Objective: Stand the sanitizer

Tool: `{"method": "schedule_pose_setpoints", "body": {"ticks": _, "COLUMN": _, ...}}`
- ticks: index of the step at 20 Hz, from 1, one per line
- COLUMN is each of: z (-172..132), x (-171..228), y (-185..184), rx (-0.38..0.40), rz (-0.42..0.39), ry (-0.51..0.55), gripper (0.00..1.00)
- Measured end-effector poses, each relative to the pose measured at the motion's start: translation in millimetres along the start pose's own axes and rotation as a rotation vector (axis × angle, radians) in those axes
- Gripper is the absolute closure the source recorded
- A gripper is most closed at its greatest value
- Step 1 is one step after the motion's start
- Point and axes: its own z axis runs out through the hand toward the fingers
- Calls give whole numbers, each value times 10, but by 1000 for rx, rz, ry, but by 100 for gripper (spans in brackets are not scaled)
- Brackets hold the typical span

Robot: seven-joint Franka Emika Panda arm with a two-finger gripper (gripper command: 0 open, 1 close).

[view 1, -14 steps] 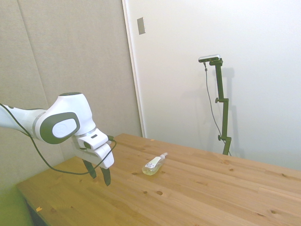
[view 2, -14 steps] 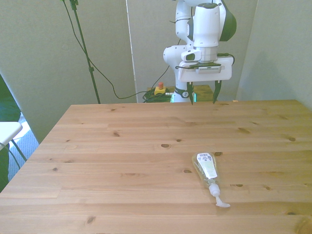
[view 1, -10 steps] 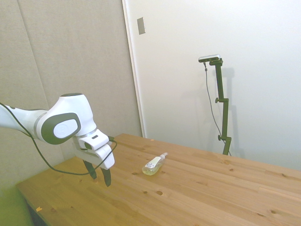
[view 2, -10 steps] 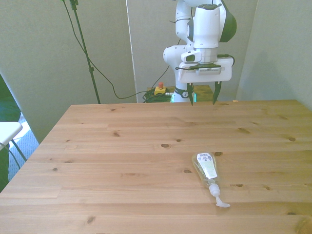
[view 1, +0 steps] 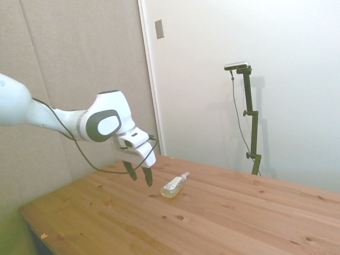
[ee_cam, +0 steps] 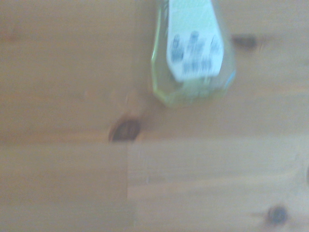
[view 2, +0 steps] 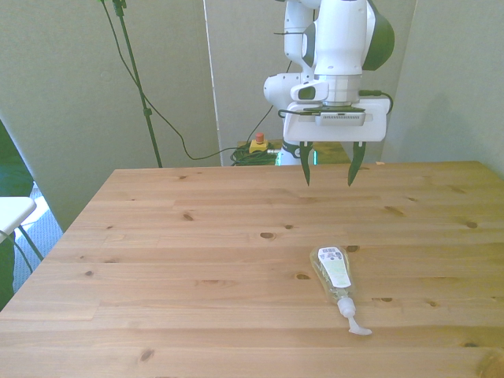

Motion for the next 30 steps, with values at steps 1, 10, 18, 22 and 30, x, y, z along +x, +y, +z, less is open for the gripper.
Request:
{"method": "schedule_pose_setpoints", "body": {"ticks": 1, "z": 38, "x": 117, "y": -114, "rx": -1, "rz": 9, "ry": 10, "gripper": 0}}
{"method": "schedule_pose_setpoints", "body": {"ticks": 10, "z": 578, "x": 763, "y": -1137, "rx": 37, "rz": 32, "ry": 39, "gripper": 0}}
{"method": "schedule_pose_setpoints", "body": {"ticks": 18, "z": 1125, "x": 1056, "y": -1575, "rx": 39, "rz": 46, "ry": 51, "gripper": 0}}
{"method": "schedule_pose_setpoints", "body": {"ticks": 22, "z": 1323, "x": 1159, "y": -1656, "rx": 26, "rz": 55, "ry": 46, "gripper": 0}}
{"method": "schedule_pose_setpoints", "body": {"ticks": 30, "z": 1535, "x": 1285, "y": -1663, "rx": 16, "rz": 78, "ry": 38, "gripper": 100}}
